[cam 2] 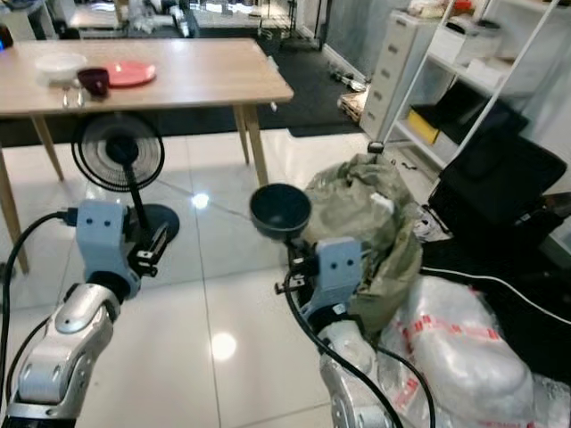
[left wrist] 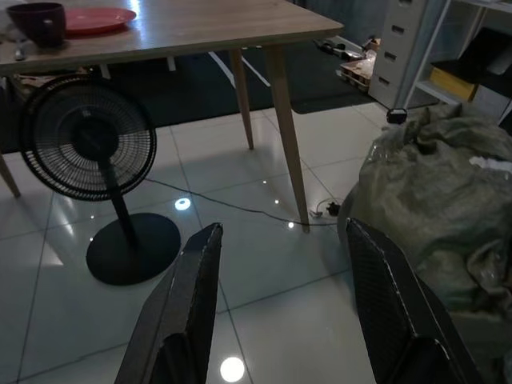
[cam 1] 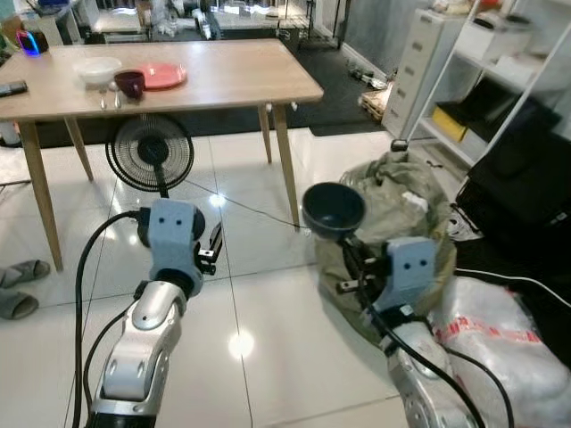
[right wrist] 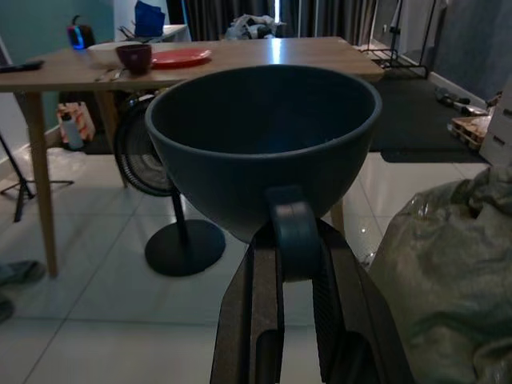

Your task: Setting the table

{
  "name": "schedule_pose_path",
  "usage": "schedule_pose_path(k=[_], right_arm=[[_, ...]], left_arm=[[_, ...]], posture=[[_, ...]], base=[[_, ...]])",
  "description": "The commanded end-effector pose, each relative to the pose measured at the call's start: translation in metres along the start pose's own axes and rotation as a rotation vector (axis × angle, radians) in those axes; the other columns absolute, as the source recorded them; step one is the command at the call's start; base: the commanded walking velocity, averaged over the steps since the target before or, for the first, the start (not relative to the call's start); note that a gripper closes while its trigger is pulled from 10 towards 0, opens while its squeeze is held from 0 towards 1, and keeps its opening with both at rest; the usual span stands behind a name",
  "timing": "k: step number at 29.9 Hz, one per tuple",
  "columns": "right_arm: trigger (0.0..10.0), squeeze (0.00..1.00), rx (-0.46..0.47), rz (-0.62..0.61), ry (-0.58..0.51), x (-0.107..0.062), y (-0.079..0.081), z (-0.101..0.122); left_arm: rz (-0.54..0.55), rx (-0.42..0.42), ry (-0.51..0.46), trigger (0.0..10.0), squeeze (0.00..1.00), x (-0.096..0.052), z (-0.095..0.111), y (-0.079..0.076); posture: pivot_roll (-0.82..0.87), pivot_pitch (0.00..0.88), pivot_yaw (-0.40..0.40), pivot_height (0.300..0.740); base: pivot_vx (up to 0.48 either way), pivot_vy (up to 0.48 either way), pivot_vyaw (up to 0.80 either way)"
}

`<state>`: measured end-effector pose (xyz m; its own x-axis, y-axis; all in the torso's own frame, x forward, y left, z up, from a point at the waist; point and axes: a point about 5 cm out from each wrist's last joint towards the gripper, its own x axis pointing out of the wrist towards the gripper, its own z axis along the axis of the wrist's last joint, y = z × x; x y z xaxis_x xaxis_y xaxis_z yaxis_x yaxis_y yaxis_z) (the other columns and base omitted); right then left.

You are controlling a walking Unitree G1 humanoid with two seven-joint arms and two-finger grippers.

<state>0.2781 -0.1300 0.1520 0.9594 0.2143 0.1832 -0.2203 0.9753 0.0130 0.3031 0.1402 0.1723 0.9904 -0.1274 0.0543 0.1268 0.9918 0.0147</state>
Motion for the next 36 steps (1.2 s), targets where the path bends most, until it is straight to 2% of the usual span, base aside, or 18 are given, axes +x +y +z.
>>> schedule_pose_path(k=[1, 13, 21, 26, 36], right_arm=[[10.0, 0.0, -0.007, -0.017, -0.001, -0.001, -0.004, 0.0], [10.0, 0.0, -0.001, -0.022, -0.006, 0.0, -0.005, 0.0], [10.0, 0.0, 0.005, -0.029, -0.005, 0.001, -0.006, 0.0], [10.0, 0.0, 0.0, -0.022, -0.013, 0.002, -0.004, 0.001], [10.0, 0.0, 0.007, 0.057, -0.029, 0.008, 0.005, 0.005]], left_arm=[[-0.006, 0.011, 0.001, 10.0, 0.0, 0.0, -0.001, -0.003], [-0.005, 0.014, 0.001, 10.0, 0.0, 0.0, 0.0, -0.001], [-0.009, 0.015, 0.0, 10.0, 0.0, 0.001, 0.0, -0.001], [-0.009, 0.016, -0.001, 10.0, 0.0, 0.001, 0.0, -0.001], [-0.008, 0.017, -0.001, 10.0, 0.0, 0.0, 0.0, -0.001]], posture=[[-0.05, 0.0, 0.064, 0.74], [-0.04, 0.0, 0.067, 0.74], [-0.04, 0.0, 0.07, 0.74], [-0.04, 0.0, 0.071, 0.74], [-0.03, 0.0, 0.071, 0.74]], base=[[0.48, 0.0, 0.0], [0.48, 0.0, 0.0], [0.48, 0.0, -0.73], [0.48, 0.0, -0.2], [0.48, 0.0, 0.0]])
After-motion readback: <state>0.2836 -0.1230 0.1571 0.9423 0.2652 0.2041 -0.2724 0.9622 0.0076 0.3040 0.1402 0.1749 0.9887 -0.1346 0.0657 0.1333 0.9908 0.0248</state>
